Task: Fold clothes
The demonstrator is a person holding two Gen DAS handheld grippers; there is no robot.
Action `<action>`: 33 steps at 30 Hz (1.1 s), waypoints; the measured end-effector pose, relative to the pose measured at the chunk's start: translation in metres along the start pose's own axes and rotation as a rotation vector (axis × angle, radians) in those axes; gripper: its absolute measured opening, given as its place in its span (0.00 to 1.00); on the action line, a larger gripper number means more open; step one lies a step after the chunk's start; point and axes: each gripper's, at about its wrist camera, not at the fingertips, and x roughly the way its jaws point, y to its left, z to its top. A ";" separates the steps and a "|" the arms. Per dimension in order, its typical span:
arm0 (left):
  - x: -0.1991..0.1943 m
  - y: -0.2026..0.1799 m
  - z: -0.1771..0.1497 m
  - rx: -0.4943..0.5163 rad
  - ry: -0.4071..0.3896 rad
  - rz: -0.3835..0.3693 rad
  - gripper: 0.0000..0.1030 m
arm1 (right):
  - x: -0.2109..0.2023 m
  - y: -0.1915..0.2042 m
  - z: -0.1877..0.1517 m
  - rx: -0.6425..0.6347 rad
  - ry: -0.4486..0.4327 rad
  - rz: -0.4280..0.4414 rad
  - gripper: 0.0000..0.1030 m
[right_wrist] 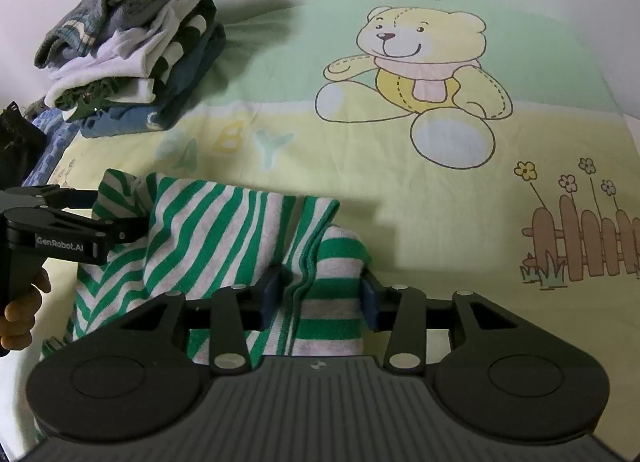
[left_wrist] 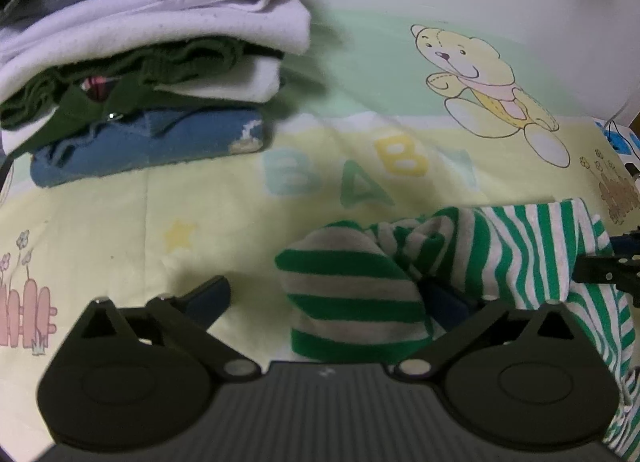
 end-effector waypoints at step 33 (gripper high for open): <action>-0.033 0.001 -0.013 0.004 -0.099 -0.125 0.22 | -0.022 -0.011 -0.004 0.029 -0.096 0.094 0.23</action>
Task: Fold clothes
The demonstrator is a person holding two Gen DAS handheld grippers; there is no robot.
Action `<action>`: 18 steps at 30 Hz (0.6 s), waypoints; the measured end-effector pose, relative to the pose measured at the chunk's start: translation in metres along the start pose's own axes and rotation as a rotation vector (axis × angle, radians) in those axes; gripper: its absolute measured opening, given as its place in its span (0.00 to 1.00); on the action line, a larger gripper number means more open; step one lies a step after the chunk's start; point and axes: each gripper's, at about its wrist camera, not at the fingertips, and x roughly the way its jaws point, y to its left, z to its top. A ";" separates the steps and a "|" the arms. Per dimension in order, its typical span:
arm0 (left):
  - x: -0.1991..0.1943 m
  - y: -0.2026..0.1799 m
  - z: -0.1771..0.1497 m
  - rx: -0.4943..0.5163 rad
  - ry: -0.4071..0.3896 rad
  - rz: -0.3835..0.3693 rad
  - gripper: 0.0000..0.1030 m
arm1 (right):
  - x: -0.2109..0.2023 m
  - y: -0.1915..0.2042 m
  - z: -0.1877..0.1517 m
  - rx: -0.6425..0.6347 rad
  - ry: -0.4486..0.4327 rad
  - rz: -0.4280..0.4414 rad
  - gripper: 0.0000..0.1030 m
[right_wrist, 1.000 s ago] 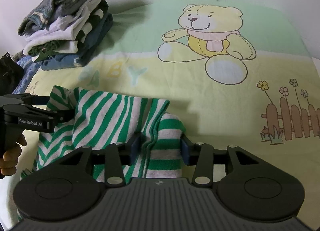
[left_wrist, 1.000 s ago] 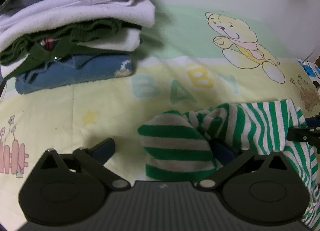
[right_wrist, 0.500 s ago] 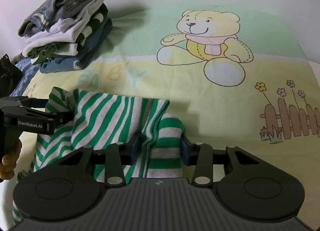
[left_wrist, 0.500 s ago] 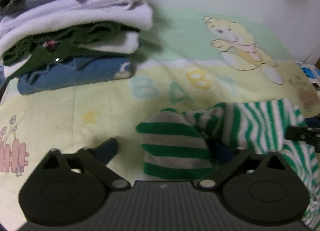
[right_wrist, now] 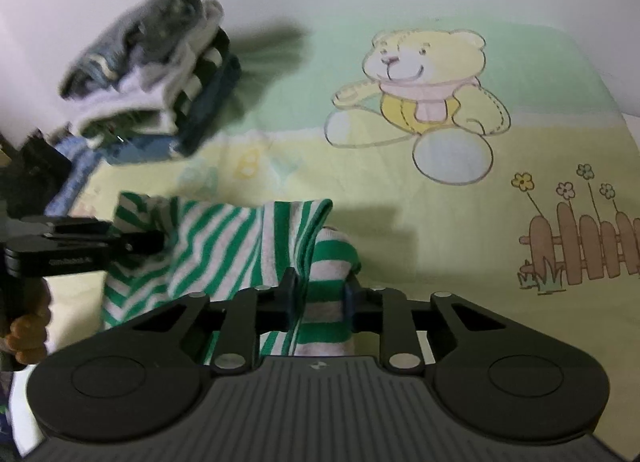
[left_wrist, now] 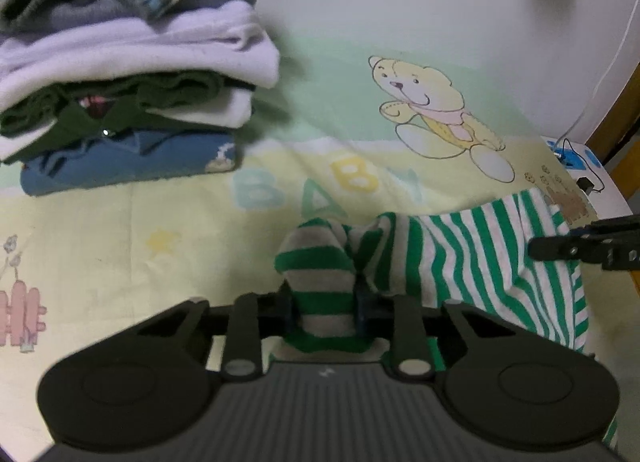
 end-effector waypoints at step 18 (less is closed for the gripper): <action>-0.134 -0.035 -0.055 0.104 -0.168 -0.005 0.18 | -0.106 0.012 -0.038 -0.153 -0.164 0.239 0.21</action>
